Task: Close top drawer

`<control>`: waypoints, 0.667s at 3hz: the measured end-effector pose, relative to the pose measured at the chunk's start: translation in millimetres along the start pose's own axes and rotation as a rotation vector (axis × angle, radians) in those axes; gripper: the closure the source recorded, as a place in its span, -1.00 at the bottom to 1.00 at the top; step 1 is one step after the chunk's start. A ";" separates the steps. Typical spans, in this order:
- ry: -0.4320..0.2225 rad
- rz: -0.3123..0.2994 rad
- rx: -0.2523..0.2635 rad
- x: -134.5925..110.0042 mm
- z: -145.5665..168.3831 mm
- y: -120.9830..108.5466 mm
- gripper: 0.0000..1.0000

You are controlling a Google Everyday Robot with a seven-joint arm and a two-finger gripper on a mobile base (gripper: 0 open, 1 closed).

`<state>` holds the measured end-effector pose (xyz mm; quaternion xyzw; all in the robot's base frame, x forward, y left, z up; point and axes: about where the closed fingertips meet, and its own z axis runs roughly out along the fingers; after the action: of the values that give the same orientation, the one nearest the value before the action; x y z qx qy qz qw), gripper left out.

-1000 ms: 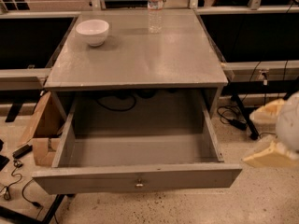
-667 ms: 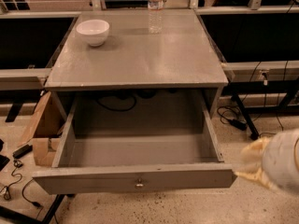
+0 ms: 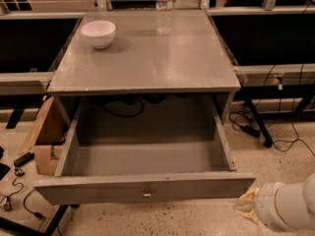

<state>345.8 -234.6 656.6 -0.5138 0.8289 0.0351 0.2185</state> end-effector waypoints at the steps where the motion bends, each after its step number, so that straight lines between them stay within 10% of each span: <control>1: -0.041 -0.001 -0.011 2.1 34.7 -2.6 1.00; 2: -0.049 0.001 -0.014 2.9 41.8 -2.9 1.00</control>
Offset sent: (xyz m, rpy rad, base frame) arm 0.0134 0.0072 -0.0332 0.0409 -0.0113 0.0127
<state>360.8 -226.5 618.2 -0.5137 0.8234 0.0533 0.2351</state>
